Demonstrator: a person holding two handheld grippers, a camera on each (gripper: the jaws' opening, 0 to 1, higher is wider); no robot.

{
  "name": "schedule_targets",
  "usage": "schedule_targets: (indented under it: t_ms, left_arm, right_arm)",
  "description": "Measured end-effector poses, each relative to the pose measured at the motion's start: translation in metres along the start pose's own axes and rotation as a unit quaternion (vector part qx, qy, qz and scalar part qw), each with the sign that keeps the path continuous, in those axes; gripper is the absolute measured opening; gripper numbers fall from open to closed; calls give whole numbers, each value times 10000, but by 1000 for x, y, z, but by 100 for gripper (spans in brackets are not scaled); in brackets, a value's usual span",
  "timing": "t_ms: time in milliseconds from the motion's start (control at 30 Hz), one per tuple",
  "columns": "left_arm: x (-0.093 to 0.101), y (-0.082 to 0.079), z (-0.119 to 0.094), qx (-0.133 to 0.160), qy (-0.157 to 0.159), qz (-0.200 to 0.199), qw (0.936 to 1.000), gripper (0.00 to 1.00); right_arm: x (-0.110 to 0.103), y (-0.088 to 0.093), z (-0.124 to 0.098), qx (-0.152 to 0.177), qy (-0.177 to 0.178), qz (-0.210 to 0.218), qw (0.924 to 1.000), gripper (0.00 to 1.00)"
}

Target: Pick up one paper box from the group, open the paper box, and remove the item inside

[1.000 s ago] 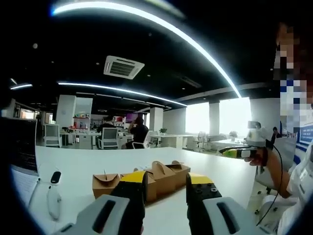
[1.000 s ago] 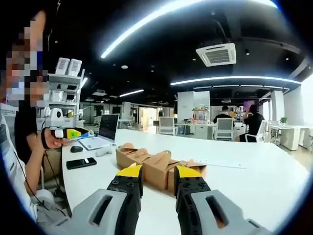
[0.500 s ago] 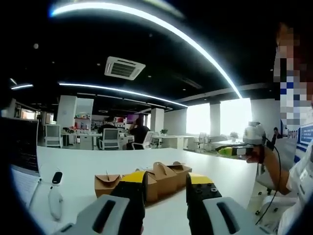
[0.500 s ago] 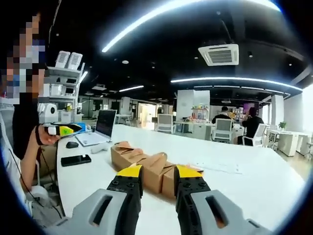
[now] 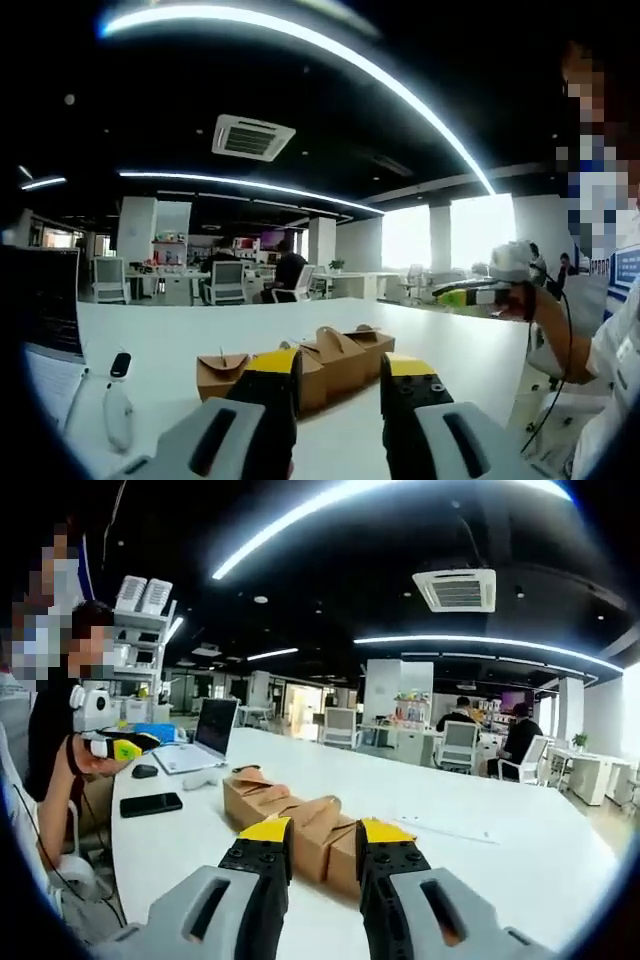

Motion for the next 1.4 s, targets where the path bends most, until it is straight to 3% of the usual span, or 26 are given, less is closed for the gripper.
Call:
schedule_targets:
  t_ms: [600, 1400]
  left_arm:
    - [2, 0, -2, -26, 70, 100, 9999, 33]
    - [0, -2, -7, -27, 106, 192, 9998, 33]
  right_arm:
    - [27, 4, 18, -237, 117, 107, 9996, 26]
    - [44, 14, 43, -418, 33, 461, 9981, 26]
Point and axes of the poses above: the point that each gripper's makers call its tool centre point, and the gripper's own axes: z roughly forward along the fingers, x roughly to its right, y roughly out of its underside, the point moved 1 cm from there along -z, roughly backward along the fingers, and after that the axes turned 14 degrees about -y, right-handed, at the moved point
